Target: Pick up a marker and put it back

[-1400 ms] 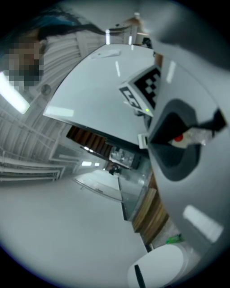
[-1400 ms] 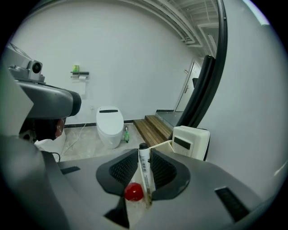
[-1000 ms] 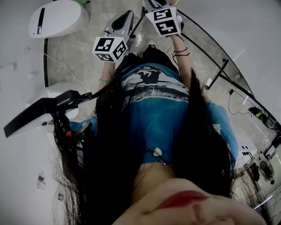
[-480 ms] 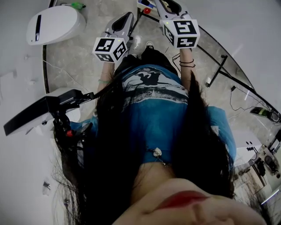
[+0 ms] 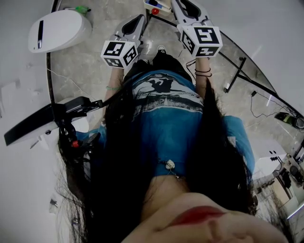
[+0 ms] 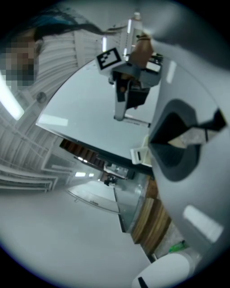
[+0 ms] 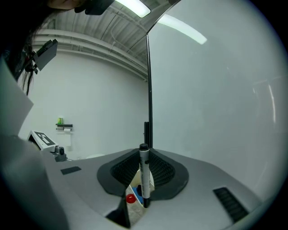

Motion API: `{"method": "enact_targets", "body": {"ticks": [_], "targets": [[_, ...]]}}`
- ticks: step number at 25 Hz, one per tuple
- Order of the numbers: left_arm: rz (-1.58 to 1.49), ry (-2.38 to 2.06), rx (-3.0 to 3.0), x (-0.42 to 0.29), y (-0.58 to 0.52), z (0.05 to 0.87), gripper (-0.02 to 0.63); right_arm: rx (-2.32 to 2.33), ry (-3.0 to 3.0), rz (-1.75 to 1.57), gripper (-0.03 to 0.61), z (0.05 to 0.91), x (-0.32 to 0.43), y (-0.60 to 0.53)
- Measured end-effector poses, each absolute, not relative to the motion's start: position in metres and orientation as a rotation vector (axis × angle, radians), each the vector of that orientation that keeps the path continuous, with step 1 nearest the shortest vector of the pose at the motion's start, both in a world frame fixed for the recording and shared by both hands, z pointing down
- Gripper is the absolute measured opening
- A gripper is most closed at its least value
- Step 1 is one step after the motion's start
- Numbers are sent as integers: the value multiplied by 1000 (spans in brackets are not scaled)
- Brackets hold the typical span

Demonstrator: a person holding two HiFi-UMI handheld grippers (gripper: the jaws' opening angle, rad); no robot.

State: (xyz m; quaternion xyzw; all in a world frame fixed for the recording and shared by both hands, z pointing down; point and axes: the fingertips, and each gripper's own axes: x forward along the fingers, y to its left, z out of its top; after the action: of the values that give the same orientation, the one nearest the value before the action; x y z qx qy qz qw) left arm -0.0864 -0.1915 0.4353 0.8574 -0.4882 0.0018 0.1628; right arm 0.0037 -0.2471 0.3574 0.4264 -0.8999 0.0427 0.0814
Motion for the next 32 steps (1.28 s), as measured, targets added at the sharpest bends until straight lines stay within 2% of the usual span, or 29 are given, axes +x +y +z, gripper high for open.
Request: {"method": "enact_targets", "body": {"ticks": [20,32], "targets": [[-51,-1399,2437,-90,-191,434,0,1218,-2669,66,72,364,-7,-255],[-49,-1447,2405,-103,-192,438,0,979,-2517,-6,72,434,-56,-288]]}}
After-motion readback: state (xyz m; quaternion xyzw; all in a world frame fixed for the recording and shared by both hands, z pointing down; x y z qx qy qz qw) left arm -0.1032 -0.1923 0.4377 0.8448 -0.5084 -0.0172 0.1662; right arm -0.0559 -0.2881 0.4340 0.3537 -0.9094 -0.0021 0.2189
